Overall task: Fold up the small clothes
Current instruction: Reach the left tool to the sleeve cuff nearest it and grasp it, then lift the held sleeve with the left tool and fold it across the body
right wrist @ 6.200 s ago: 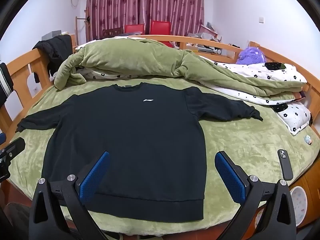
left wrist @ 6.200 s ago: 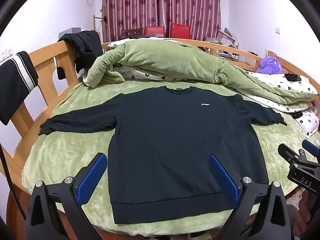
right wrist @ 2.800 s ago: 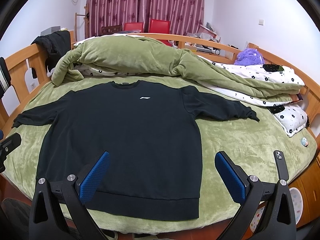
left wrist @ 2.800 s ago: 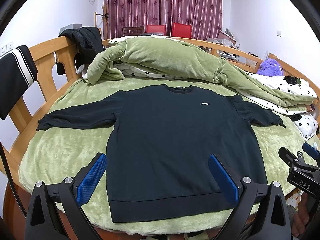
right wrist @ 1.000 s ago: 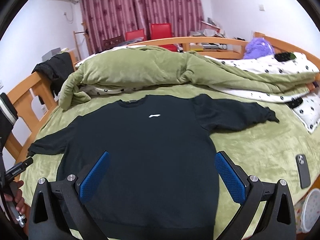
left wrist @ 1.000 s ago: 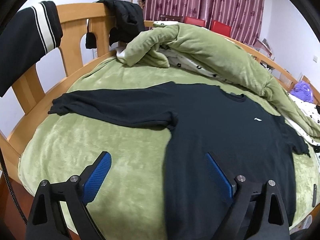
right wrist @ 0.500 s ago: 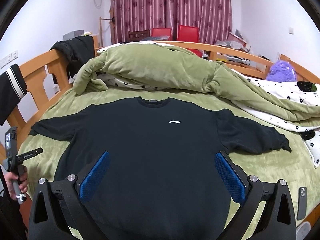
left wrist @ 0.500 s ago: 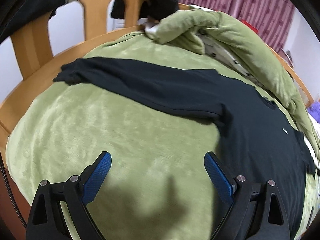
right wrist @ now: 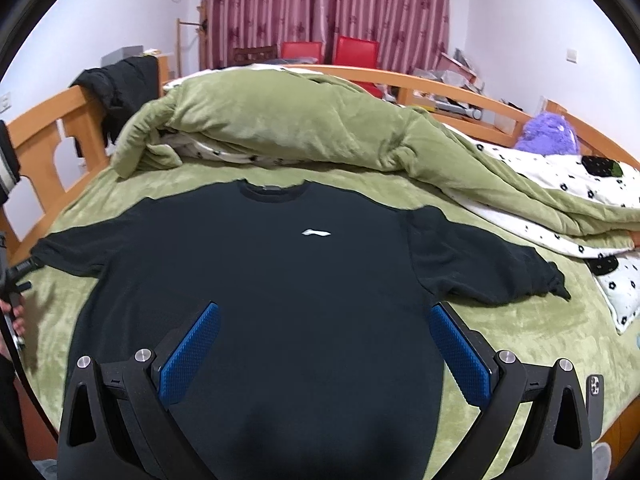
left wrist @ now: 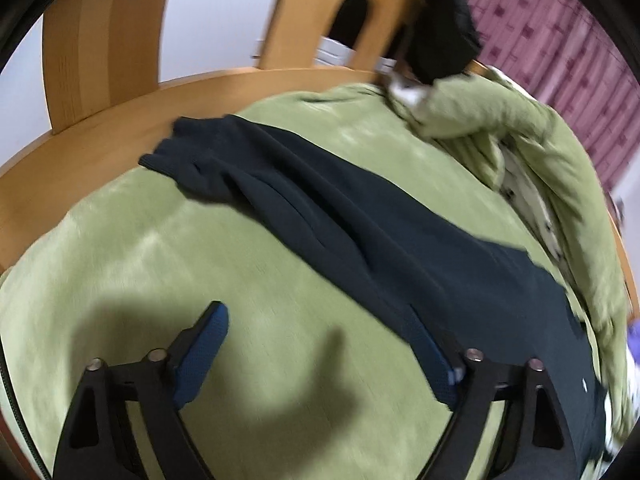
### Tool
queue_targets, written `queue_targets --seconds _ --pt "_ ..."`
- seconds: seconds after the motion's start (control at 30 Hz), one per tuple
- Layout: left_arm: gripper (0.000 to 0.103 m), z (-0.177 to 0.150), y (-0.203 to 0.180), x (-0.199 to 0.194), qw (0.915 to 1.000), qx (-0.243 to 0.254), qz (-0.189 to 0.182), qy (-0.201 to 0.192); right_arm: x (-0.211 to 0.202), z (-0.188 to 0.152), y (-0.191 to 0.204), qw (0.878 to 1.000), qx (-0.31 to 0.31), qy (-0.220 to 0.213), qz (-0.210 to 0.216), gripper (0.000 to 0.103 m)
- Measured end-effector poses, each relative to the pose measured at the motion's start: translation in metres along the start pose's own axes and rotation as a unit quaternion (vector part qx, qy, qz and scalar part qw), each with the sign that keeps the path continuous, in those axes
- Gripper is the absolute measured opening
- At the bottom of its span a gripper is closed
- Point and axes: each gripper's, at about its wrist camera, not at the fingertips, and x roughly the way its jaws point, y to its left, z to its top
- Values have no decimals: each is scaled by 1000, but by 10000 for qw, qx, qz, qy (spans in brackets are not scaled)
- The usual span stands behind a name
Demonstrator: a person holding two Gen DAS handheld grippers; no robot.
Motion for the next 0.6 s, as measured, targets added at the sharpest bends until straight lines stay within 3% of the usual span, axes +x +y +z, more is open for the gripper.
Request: queue_targets --seconds 0.17,0.37,0.4,0.5,0.6 --pt "67 25 8 37 9997 -191 138 40 9 -12 -21 9993 57 177 -339 102" --pt "54 42 8 72 9979 -118 619 -129 10 -26 -51 9966 256 266 -734 102" --pt "46 44 8 76 9974 -99 697 -143 10 -28 -56 9964 353 297 -718 102" --pt "8 48 1 73 9967 99 749 -306 14 -33 -72 9951 700 352 -597 102" --pt "7 50 -23 52 9909 607 969 -706 21 -35 -83 9937 946 394 -463 102"
